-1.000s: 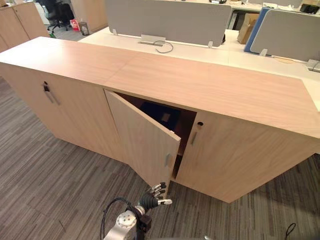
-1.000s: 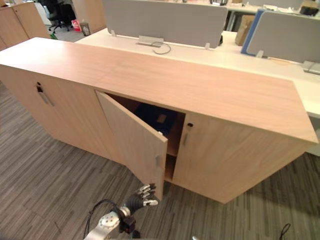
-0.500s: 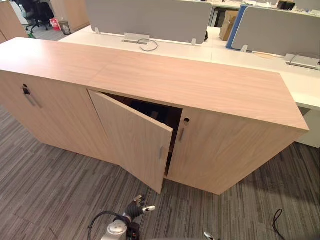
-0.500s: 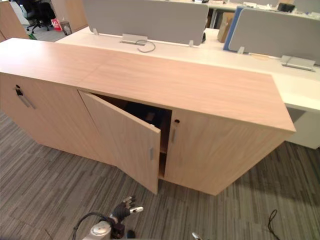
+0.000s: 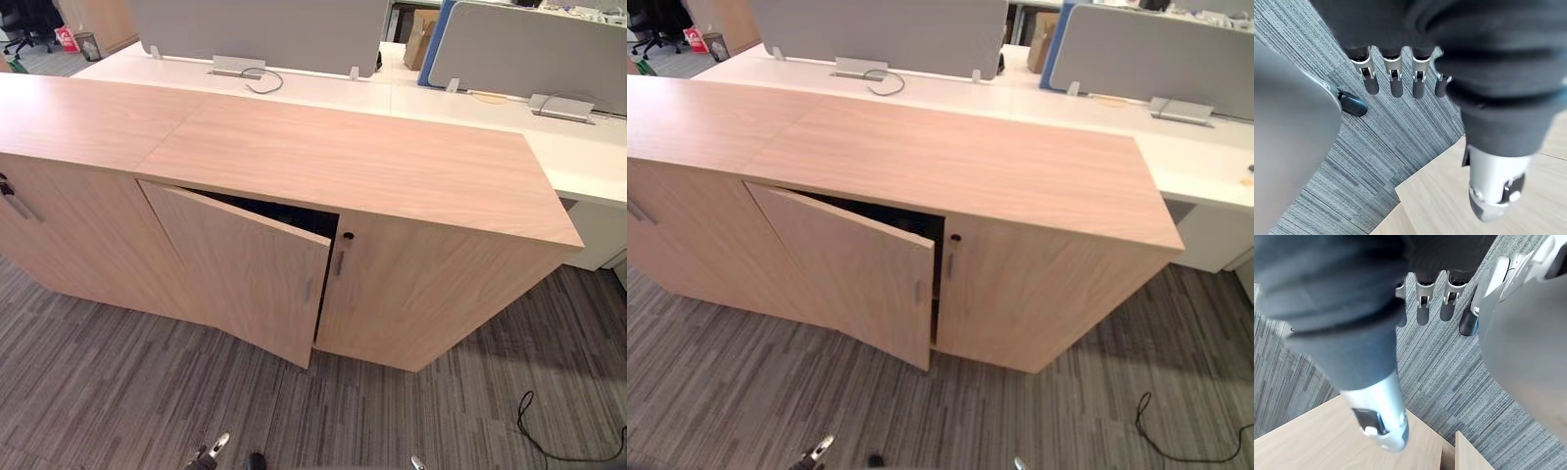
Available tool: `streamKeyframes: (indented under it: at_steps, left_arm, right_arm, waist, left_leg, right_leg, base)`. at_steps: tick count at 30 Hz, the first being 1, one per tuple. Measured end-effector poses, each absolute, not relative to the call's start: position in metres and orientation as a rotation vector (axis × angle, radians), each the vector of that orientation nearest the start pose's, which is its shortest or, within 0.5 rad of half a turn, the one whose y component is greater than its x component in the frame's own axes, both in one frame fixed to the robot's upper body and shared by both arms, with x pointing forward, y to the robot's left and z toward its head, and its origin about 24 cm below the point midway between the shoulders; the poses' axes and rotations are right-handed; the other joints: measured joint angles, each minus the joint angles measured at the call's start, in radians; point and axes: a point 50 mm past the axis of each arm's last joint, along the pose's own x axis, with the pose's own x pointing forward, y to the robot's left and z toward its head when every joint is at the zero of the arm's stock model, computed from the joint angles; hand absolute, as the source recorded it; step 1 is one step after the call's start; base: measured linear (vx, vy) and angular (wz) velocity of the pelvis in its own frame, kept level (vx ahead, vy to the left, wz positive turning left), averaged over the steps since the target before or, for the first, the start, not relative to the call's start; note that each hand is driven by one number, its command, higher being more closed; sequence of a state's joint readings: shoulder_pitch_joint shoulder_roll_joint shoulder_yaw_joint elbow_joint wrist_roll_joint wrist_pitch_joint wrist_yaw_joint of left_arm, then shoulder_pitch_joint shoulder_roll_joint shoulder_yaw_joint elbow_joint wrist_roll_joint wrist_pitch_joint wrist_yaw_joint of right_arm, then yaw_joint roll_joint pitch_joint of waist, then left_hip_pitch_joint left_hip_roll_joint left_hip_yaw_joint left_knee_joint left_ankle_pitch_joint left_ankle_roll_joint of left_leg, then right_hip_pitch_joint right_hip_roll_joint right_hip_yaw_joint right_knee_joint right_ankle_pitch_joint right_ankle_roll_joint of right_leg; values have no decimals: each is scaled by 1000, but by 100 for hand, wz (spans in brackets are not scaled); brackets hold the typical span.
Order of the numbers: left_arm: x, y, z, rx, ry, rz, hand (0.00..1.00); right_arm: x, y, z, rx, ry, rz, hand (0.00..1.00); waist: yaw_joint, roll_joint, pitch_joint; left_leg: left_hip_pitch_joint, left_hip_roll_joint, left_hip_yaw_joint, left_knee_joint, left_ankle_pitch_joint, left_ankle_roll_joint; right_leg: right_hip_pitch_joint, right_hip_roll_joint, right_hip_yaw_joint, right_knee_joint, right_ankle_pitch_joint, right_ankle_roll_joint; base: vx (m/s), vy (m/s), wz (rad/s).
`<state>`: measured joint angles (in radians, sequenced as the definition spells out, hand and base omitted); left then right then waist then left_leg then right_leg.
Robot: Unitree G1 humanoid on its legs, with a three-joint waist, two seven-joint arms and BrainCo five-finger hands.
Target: Walk over to the cabinet, pick up the folder, carry it to the office cabinet, place the folder inside the office cabinet, then close the office cabinet door
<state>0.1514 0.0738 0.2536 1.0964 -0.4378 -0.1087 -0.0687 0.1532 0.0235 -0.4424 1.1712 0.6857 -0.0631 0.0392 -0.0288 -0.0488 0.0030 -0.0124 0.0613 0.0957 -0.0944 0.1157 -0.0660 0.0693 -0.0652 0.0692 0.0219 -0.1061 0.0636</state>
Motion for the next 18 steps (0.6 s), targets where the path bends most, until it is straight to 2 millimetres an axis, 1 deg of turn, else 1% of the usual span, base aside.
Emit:
streamKeyframes:
  at_steps: [5,7,10,11,12,13,14,15,16,17,18]
  left_arm:
    - [62,213,-164,-431,1006,530,0]
    - [66,212,-163,-409,1001,512,0]
    - [81,210,-160,-300,993,403,0]
    - [88,209,-158,-264,984,360,0]
    - [93,207,-156,-236,971,330,0]
    - [97,206,-155,-226,961,317,0]
    - [104,202,-153,-219,940,293,0]
    - [115,194,-150,-221,906,258,0]
    - [119,189,-149,-223,895,240,0]
    - [126,179,-147,-227,879,203,0]
    - [132,172,-145,-223,861,171,0]
  right_arm:
    - [33,-187,-175,826,1031,-856,0]
    - [36,-187,-175,807,1028,-831,0]
    - [40,-187,-174,796,1020,-819,0]
    - [42,-187,-174,787,1019,-805,0]
    - [45,-187,-173,757,1019,-776,0]
    - [46,-187,-172,745,1019,-765,0]
    - [49,-189,-172,713,1020,-737,0]
    - [53,-192,-170,694,1009,-729,0]
    - [56,-192,-170,687,1001,-725,0]
    - [59,-191,-169,659,1004,-695,0]
    - [62,-190,-169,629,1009,-658,0]
  waist:
    - [5,0,8]
    - [5,0,17]
    - [4,-2,35]
    - [12,-3,47]
    - [17,-2,56]
    - [19,-1,59]
    - [19,3,60]
    - [20,18,59]
    - [19,27,61]
    - [18,24,64]
    - [21,18,65]
  left_leg:
    - [17,6,5,0,-2,-1]
    - [17,10,6,1,-4,-4]
    - [11,17,8,33,-17,-9]
    - [-1,22,14,85,-42,-8]
    - [-25,24,10,161,-85,-8]
    - [-42,26,3,205,-106,-9]
    - [-87,23,-68,284,-148,-10]
    - [-130,12,-176,348,-190,-22]
    - [-142,6,-209,368,-204,-21]
    - [-156,-3,-212,380,-215,-19]
    - [-157,-5,-188,379,-221,-12]
  right_leg:
    - [16,0,0,0,0,0]
    - [15,4,0,2,0,-1]
    - [16,9,4,8,2,-2]
    - [17,11,17,18,2,-2]
    - [15,13,32,26,3,-3]
    - [14,15,40,29,3,-3]
    - [1,21,48,35,3,-4]
    - [-19,30,53,43,5,-6]
    - [-25,31,56,44,8,-5]
    - [-34,28,61,40,13,2]
    - [-44,21,79,37,20,6]
  base:
    - [-33,-1,-2]
    - [-39,-9,-1]
    - [-11,-8,-6]
    - [-16,-9,-32]
    - [-20,-1,-36]
    - [-17,6,-29]
    - [-28,24,-20]
    - [-31,37,-17]
    - [-55,80,-14]
    - [-49,104,-25]
    - [-39,85,-22]
